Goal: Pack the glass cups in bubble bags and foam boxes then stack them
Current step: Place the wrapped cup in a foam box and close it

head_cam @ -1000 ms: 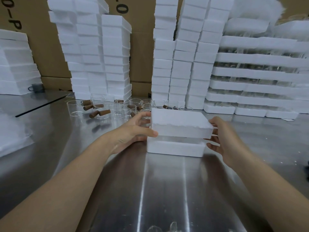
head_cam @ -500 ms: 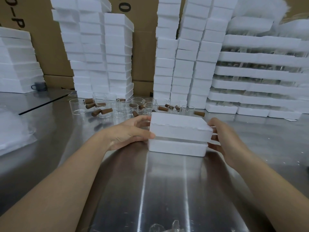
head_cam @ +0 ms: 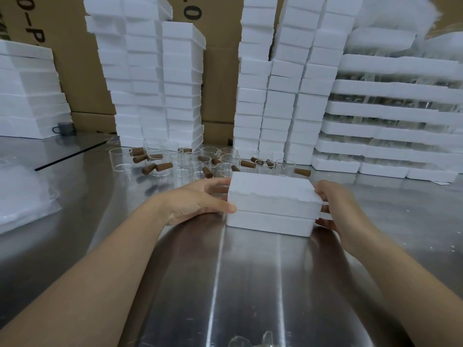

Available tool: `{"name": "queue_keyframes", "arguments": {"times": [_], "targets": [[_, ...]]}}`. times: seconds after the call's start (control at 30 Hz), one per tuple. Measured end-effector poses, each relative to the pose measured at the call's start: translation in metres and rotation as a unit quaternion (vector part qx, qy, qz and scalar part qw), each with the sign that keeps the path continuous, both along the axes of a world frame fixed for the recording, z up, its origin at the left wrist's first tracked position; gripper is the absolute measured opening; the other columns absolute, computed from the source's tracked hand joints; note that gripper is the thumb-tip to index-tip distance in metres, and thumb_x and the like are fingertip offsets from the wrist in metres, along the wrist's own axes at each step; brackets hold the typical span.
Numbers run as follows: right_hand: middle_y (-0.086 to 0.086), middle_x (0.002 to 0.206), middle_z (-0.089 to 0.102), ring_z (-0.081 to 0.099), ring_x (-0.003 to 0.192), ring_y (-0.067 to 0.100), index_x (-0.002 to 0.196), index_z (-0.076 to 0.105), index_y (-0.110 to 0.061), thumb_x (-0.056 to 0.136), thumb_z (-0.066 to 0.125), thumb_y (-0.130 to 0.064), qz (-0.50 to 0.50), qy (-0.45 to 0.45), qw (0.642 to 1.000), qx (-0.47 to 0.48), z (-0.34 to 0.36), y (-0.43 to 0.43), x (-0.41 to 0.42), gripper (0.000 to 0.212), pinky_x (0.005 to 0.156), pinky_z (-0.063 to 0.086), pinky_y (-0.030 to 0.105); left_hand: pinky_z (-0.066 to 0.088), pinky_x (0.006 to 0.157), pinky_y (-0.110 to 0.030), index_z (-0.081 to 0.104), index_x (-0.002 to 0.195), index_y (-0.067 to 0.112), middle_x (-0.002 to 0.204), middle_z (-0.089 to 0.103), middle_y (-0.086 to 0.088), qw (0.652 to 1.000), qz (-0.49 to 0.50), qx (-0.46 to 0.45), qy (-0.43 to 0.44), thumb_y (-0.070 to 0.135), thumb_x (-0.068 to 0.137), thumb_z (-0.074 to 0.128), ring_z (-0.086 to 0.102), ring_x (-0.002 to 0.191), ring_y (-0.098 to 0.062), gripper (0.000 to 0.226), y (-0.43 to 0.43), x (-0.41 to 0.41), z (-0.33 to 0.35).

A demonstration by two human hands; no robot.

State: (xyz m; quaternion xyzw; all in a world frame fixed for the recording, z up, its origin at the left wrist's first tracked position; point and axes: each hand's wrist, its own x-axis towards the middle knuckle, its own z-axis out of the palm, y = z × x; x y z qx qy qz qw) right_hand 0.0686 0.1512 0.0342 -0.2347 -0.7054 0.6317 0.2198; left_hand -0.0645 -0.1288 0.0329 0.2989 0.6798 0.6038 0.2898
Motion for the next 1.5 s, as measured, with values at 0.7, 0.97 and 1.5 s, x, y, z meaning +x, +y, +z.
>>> {"name": "queue_keyframes", "arguments": {"times": [0.7, 0.97, 1.5], "targets": [[-0.014, 0.083, 0.073, 0.07, 0.067, 0.0, 0.104, 0.07, -0.037, 0.098, 0.063, -0.032, 0.041, 0.05, 0.997, 0.044, -0.003, -0.003, 0.004, 0.01, 0.063, 0.053, 0.027, 0.057, 0.104, -0.032, 0.074, 0.125, 0.026, 0.11, 0.082, 0.002, 0.992, 0.119, -0.042, 0.012, 0.062, 0.08, 0.066, 0.076, 0.11, -0.018, 0.058, 0.023, -0.002, -0.004], [-0.003, 0.094, 0.079, 0.073, 0.081, 0.015, 0.094, 0.075, -0.034, 0.07, 0.071, -0.059, 0.046, 0.008, 0.999, 0.006, -0.005, -0.008, 0.005, 0.035, 0.079, 0.054, 0.035, 0.045, 0.113, -0.036, 0.081, 0.11, 0.032, 0.112, 0.081, 0.012, 0.983, 0.165, -0.079, 0.023, 0.079, 0.061, 0.06, 0.071, 0.12, -0.015, 0.071, 0.028, 0.009, 0.0], [0.015, 0.101, 0.073, 0.067, 0.073, 0.026, 0.125, 0.069, -0.007, 0.098, 0.06, -0.028, 0.127, 0.026, 0.986, -0.106, 0.007, -0.01, 0.011, 0.036, 0.071, 0.055, 0.04, 0.057, 0.065, -0.032, 0.086, 0.091, 0.032, 0.083, 0.079, 0.002, 0.963, 0.253, 0.09, -0.034, 0.035, 0.083, 0.084, 0.072, 0.073, -0.017, 0.008, 0.031, 0.033, 0.031]]}}
